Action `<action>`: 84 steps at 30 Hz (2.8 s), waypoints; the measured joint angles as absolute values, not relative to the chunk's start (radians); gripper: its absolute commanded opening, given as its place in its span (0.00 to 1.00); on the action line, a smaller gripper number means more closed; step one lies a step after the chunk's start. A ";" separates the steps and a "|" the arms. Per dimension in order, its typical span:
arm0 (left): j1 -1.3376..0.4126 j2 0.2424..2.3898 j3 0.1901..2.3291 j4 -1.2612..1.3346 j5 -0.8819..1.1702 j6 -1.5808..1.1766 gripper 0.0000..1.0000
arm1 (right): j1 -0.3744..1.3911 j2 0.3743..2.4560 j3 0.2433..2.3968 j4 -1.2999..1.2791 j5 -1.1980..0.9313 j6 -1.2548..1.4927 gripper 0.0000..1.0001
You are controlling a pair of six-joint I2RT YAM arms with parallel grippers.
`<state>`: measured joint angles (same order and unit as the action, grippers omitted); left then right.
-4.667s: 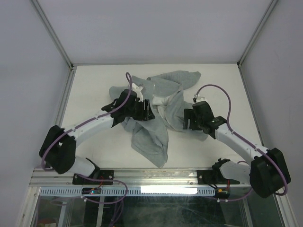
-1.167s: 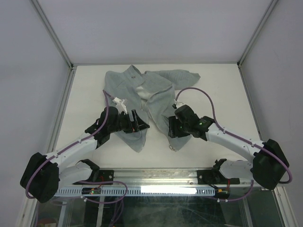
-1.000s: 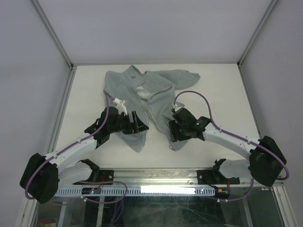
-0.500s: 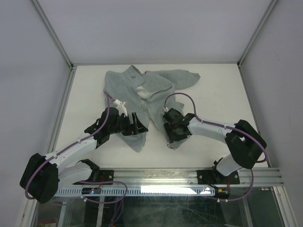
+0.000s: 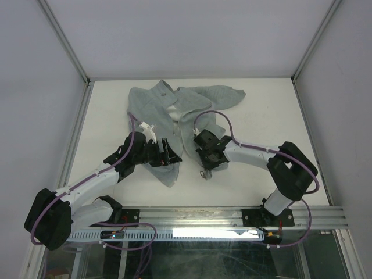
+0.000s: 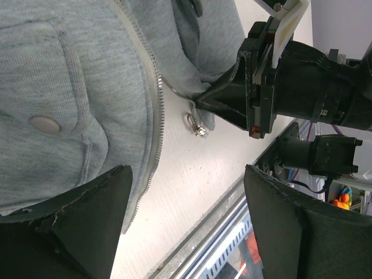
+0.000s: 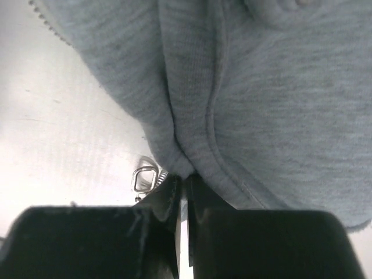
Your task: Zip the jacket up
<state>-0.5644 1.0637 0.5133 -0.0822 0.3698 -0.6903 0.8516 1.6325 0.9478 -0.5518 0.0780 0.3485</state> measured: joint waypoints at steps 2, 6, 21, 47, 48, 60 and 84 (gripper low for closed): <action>-0.564 1.061 0.513 -0.082 0.369 -0.691 0.79 | 0.854 1.628 0.939 -0.515 0.052 0.358 0.00; -0.564 1.032 0.503 -0.069 0.369 -0.696 0.79 | 0.861 1.584 0.876 -0.403 -0.006 0.405 0.00; -0.577 1.051 0.458 0.125 0.423 -0.785 0.76 | 0.864 1.293 0.665 0.122 -0.046 0.528 0.00; -0.584 1.213 0.349 0.528 0.487 -1.025 0.23 | 0.864 1.239 0.525 0.421 -0.074 0.612 0.00; -0.584 1.206 0.349 0.525 0.487 -1.023 0.22 | 0.864 1.238 0.525 0.421 -0.070 0.612 0.00; -0.744 0.976 0.390 0.229 0.303 -0.830 0.30 | 0.824 1.237 0.531 0.366 0.027 0.613 0.00; -0.665 1.083 0.515 0.181 0.251 -0.593 0.58 | 0.756 1.209 0.519 0.484 -0.117 0.506 0.00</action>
